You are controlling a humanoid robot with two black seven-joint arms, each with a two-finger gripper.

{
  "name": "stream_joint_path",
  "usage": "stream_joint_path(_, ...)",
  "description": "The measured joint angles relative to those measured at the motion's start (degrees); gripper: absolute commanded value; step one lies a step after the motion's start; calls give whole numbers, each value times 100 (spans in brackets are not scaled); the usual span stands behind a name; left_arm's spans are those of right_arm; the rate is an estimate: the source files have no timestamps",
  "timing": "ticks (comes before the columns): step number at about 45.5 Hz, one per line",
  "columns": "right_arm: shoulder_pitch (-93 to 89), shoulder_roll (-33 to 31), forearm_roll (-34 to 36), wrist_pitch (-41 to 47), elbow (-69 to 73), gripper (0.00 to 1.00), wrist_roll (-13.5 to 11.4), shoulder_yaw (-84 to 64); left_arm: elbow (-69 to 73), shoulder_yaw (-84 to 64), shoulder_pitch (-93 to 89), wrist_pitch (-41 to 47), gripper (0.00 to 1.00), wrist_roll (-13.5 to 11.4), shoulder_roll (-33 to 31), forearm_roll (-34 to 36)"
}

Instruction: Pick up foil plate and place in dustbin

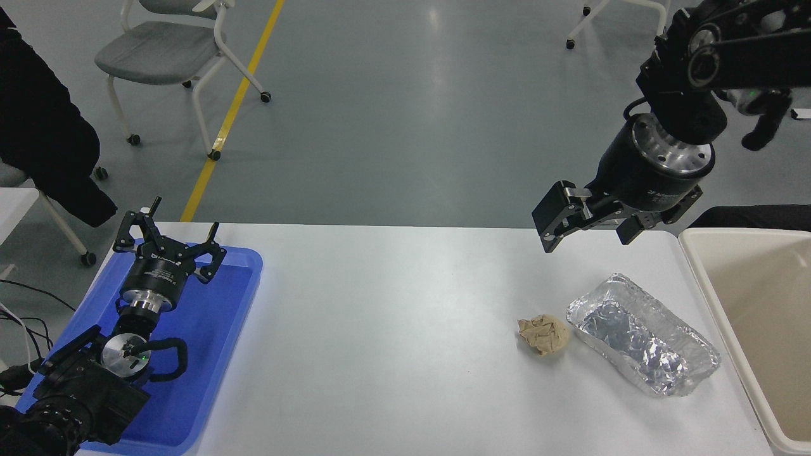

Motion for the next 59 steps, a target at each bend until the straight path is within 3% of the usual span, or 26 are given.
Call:
stream_joint_path(19,-322,-35,-128,2,-40,100,-5,-52,-2,-1,7,0,100,-8,-8,-4)
stream_joint_path(29,-695,-490,-549,2,-46,100,-1,-43,0,-1,8,0,100,-9,-9,-6)
stream_joint_path(46,-2079,-1954,-2262,-289,-625,100,10,280,-3,-1,8,0,100,-7,-8,-1)
stream_joint_path(59,-4134,-2450,-3411,-1313,-1655,100,41,1381,-1,-1,6,0,100,-3,-8,-1)
